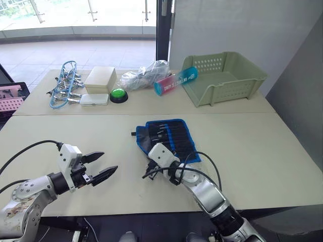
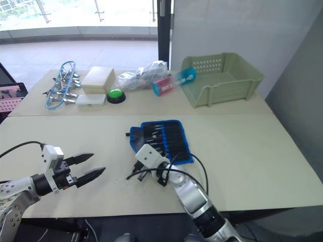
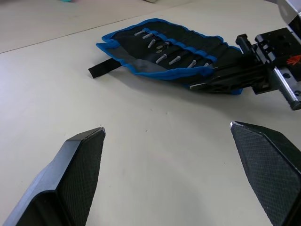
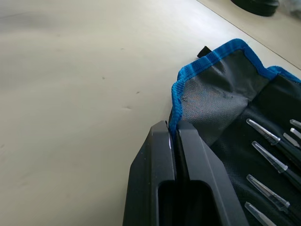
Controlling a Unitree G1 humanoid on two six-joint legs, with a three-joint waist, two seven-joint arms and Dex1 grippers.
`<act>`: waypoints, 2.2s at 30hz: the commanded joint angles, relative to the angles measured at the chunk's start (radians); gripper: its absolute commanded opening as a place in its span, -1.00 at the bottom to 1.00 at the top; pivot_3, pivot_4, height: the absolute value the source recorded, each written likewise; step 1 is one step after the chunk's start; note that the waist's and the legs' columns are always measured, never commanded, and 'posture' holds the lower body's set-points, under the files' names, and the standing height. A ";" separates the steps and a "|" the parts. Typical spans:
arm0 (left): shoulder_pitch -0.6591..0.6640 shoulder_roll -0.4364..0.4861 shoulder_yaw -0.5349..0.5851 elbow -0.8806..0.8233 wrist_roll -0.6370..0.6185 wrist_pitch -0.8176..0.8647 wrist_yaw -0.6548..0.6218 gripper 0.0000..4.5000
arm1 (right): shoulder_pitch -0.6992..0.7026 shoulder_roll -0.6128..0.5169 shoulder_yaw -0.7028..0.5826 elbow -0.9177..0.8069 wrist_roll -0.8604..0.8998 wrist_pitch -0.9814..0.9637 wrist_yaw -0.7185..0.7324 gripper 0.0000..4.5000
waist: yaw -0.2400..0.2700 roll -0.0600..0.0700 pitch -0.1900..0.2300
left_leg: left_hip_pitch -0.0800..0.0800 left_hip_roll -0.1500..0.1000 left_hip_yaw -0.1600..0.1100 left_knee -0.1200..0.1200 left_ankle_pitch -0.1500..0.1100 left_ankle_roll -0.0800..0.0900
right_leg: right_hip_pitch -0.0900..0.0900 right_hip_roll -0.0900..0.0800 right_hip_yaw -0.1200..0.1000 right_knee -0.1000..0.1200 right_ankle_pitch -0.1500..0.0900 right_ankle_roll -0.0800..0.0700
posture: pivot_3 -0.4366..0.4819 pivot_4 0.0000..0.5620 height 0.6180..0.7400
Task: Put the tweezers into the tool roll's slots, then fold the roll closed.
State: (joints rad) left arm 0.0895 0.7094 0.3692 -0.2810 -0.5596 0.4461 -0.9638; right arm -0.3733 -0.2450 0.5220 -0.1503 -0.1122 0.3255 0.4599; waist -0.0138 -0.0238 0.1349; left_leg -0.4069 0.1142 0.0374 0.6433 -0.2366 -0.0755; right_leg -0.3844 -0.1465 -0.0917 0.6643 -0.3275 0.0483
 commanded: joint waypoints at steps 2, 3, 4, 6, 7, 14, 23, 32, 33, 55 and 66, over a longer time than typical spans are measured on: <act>-0.017 0.060 -0.021 0.079 0.063 -0.152 -0.108 1.00 | 0.070 -0.134 0.009 -0.086 0.026 -0.238 0.154 -0.99 | 0.002 0.000 0.000 | 0.000 0.000 0.001 0.000 0.000 0.000 | 0.000 0.000 0.000 -0.001 0.000 0.000 | -0.05 -0.47 0.61; -0.032 0.080 -0.036 0.109 0.082 -0.196 -0.146 1.00 | 0.084 -0.163 -0.005 -0.102 0.045 -0.279 0.185 -0.99 | 0.002 0.000 0.000 | 0.000 0.000 0.001 0.000 0.000 0.000 | 0.000 0.000 0.000 -0.001 0.000 0.000 | -0.05 -0.47 0.61; -0.052 0.097 -0.051 0.143 0.100 -0.244 -0.185 1.00 | 0.096 -0.185 -0.021 -0.113 0.065 -0.314 0.211 -0.99 | 0.002 -0.001 0.000 | 0.000 0.000 0.001 0.000 0.000 0.000 | -0.001 0.000 0.000 -0.001 0.000 0.000 | -0.05 -0.47 0.61; -0.116 0.118 -0.091 0.232 0.140 -0.353 -0.250 1.00 | 0.109 -0.224 -0.048 -0.115 0.091 -0.373 0.255 -0.99 | 0.004 -0.001 0.000 | 0.001 0.000 0.001 0.000 0.000 0.000 | -0.001 0.000 0.000 -0.001 0.000 0.000 | -0.05 -0.47 0.61; -0.154 0.124 -0.114 0.277 0.157 -0.401 -0.283 1.00 | 0.114 -0.242 -0.056 -0.113 0.101 -0.397 0.279 -0.99 | 0.005 -0.001 0.000 | 0.001 0.000 0.001 0.001 0.000 0.000 | -0.001 0.000 0.000 -0.001 0.000 0.000 | -0.05 -0.47 0.61; -0.497 0.113 -0.299 0.694 0.279 -0.739 -0.528 1.00 | 0.142 -0.306 -0.117 -0.111 0.163 -0.476 0.379 -0.99 | 0.016 -0.001 0.000 | 0.001 0.000 0.002 0.002 0.002 -0.003 | -0.001 0.000 -0.001 0.000 0.000 0.000 | -0.05 -0.47 0.61; -0.850 -0.045 -0.435 1.162 0.366 -1.024 -0.651 1.00 | 0.162 -0.300 -0.146 -0.134 0.146 -0.462 0.387 -0.99 | 0.022 -0.003 0.001 | 0.001 0.000 0.003 0.004 0.003 -0.003 | 0.001 0.000 -0.001 0.001 0.000 0.000 | -0.05 -0.47 0.61; -1.004 -0.133 -0.466 1.399 0.457 -1.154 -0.645 1.00 | 0.183 -0.294 -0.153 -0.168 0.121 -0.432 0.368 -0.99 | 0.018 -0.003 0.001 | 0.001 0.000 0.003 0.003 0.003 -0.003 | 0.001 0.000 -0.002 0.002 0.000 0.000 | -0.05 -0.47 0.61; -1.018 -0.136 -0.465 1.413 0.462 -1.155 -0.642 1.00 | 0.185 -0.294 -0.154 -0.170 0.117 -0.429 0.366 -0.99 | 0.017 -0.003 0.001 | 0.001 0.000 0.003 0.003 0.003 -0.003 | 0.001 0.000 -0.002 0.002 0.000 0.000 | -0.05 -0.47 0.61; -0.937 -0.056 -0.661 1.247 0.325 -1.070 -0.651 -0.99 | 0.166 -0.270 -0.145 -0.132 0.014 -0.444 0.323 -1.00 | 0.011 -0.003 0.001 | 0.002 0.000 0.002 0.004 0.003 -0.003 | 0.001 0.000 -0.001 0.005 0.000 0.000 | -0.05 -0.47 0.61; -0.613 0.237 -0.665 0.667 0.100 -0.686 -0.646 -0.99 | 0.060 -0.317 -0.148 0.039 -0.096 -0.639 0.312 -1.00 | 0.000 -0.003 0.002 | 0.003 0.001 0.003 0.004 0.003 -0.003 | 0.001 0.000 0.000 0.008 0.000 0.000 | -0.05 -0.47 0.61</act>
State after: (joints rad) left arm -0.5399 0.9153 -0.3462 0.4507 -0.4363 -0.3035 -1.6045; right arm -0.3054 -0.5417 0.4022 -0.1213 -0.2073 -0.2839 0.7818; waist -0.0135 -0.0268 0.1366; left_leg -0.4042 0.1149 0.0399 0.6477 -0.2338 -0.0780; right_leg -0.3835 -0.1470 -0.0918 0.6724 -0.3272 0.0480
